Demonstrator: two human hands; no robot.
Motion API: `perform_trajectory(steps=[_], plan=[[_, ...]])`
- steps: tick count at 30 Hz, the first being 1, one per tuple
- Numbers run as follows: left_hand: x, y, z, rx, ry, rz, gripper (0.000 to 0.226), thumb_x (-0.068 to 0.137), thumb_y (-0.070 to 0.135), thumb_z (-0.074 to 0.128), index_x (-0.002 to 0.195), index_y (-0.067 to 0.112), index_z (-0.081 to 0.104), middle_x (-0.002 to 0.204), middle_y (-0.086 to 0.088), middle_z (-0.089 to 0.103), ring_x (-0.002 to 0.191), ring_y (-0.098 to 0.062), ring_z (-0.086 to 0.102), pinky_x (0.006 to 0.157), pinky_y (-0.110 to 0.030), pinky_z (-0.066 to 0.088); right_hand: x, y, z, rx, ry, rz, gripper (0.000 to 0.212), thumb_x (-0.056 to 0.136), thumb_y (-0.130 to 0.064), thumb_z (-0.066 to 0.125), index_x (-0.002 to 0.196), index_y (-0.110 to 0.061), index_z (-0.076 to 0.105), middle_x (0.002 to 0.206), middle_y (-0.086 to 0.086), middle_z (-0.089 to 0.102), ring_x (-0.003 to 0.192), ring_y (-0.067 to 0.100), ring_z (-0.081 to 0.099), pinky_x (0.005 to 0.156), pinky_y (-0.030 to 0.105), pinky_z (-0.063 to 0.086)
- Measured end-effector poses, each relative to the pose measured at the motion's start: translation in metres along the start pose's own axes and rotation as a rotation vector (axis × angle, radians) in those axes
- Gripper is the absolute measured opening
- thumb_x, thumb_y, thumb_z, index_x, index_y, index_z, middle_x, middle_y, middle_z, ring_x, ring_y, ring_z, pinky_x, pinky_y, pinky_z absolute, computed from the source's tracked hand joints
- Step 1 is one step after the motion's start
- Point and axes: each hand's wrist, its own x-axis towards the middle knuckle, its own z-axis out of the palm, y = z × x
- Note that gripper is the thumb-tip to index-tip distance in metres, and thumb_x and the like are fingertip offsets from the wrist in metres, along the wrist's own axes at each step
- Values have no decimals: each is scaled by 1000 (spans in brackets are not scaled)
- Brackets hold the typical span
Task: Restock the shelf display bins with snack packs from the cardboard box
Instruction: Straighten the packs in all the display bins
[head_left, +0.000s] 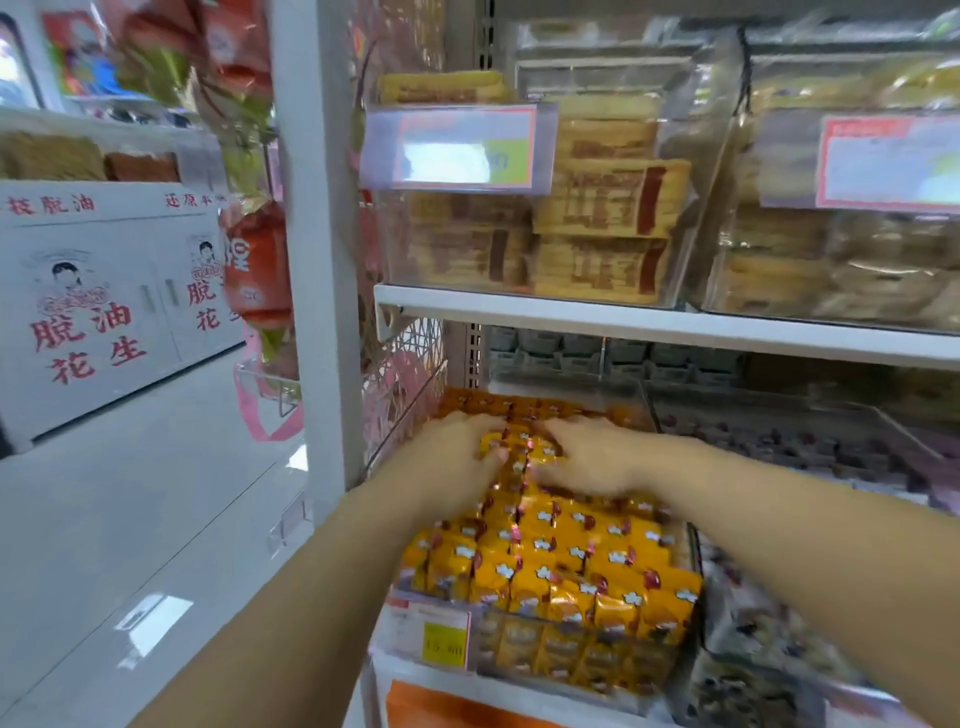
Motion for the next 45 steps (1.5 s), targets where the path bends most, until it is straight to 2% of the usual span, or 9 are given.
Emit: perform_trajectory(steps=[4,10,14,18,25,29,34,40,45], plan=[[53,4,10,140,-49,4,47,100,39,41,144,22,37,140,-11,48,127,-30,46,103,-40,41,18,24,-1,19,-73,-25,67,93,-54,46,148,-21,25,150,6,35,134,23,37,110,29,29],[82,-8,33,261,-118,-77,55,101,51,22,152,33,13,161,-3,9,146,-33,9,118,-46,15,54,36,18,-29,-111,40,98,82,-75,43,153,-26,-4,161,3,-2,147,27,5,119,44,10],[80,-8,34,312,-98,-101,55,99,54,20,151,38,11,161,2,7,146,-32,7,117,-46,13,47,34,10,-37,-136,-8,86,89,-66,41,152,-26,-1,161,0,-1,147,25,-2,117,41,0],[70,-9,31,310,-151,-97,50,99,54,18,148,44,17,160,1,8,144,-34,14,117,-47,18,35,31,7,-50,-137,-61,79,87,-68,40,151,-32,10,159,-1,14,144,26,14,118,40,14],[69,-7,19,304,-171,-86,51,99,51,27,147,34,28,154,-4,26,139,-29,27,113,-44,27,28,35,1,-16,-122,-83,75,90,-68,33,151,-33,9,159,-4,13,146,25,12,119,41,15],[91,-12,19,248,-7,-47,53,98,45,35,148,32,25,154,-1,21,141,-29,23,114,-46,26,52,42,-1,1,-40,39,90,82,-73,42,151,-34,1,160,-2,3,146,30,4,116,47,15],[105,-19,27,238,-39,-50,54,99,49,30,150,36,14,158,5,13,145,-28,13,118,-46,16,70,45,4,-44,-35,127,109,69,-83,49,152,-29,4,160,-1,4,145,29,15,113,46,26],[112,-21,28,324,-95,-56,54,96,56,25,148,41,19,153,1,22,142,-30,18,115,-45,17,77,49,5,-166,-20,150,113,60,-91,44,150,-29,14,157,2,18,143,30,19,114,52,11],[109,-17,25,325,-120,-52,50,95,58,27,141,39,30,144,-2,27,134,-31,31,108,-42,30,75,50,4,-53,-48,111,108,63,-84,54,149,-31,16,154,0,21,139,29,26,109,45,34]])
